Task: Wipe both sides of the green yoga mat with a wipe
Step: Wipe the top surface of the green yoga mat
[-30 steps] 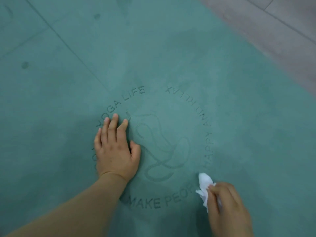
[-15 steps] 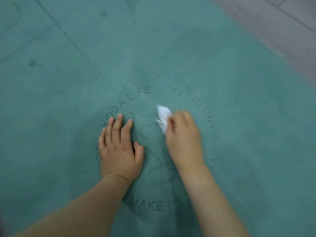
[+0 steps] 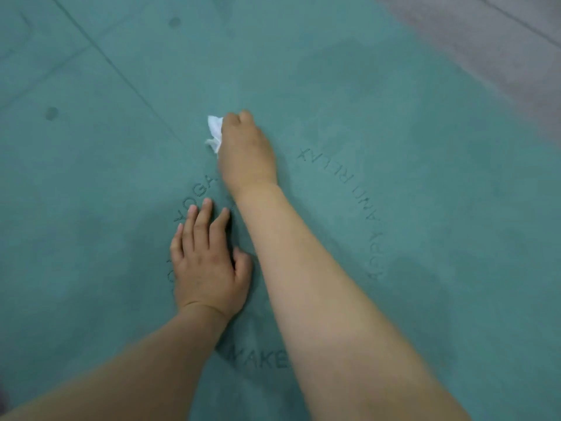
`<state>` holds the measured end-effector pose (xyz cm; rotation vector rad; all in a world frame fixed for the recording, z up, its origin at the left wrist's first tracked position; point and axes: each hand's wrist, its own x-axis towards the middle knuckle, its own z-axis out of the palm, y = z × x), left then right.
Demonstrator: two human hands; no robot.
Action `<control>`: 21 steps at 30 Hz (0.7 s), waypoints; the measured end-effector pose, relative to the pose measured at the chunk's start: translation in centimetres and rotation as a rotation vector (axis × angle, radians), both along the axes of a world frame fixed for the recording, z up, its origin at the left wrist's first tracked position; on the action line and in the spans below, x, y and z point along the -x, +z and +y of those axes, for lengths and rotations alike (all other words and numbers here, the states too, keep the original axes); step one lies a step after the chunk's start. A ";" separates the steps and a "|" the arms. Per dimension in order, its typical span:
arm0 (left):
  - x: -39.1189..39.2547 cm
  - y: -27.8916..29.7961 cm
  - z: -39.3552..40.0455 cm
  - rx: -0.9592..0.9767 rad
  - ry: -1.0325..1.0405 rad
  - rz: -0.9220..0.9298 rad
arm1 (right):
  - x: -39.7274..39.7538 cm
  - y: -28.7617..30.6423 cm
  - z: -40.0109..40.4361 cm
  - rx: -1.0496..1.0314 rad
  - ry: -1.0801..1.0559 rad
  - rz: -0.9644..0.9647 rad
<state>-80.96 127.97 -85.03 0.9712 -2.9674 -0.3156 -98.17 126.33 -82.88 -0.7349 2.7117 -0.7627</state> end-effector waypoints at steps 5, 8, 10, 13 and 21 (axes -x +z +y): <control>-0.1 0.2 -0.1 -0.017 -0.003 -0.011 | -2.3 -0.4 10.1 0.006 -0.244 0.022; 0.0 0.3 0.0 -0.029 -0.001 -0.013 | -7.8 0.2 21.1 0.010 -0.642 -0.019; 0.0 0.2 0.0 -0.029 0.000 -0.025 | -10.7 0.9 26.2 -0.066 -0.928 -0.050; -0.1 0.1 0.1 -0.026 -0.002 -0.029 | -10.7 0.8 24.9 -0.020 -1.064 0.033; 0.0 0.0 0.0 -0.007 -0.014 -0.006 | 3.0 -3.9 0.7 -0.083 0.091 0.148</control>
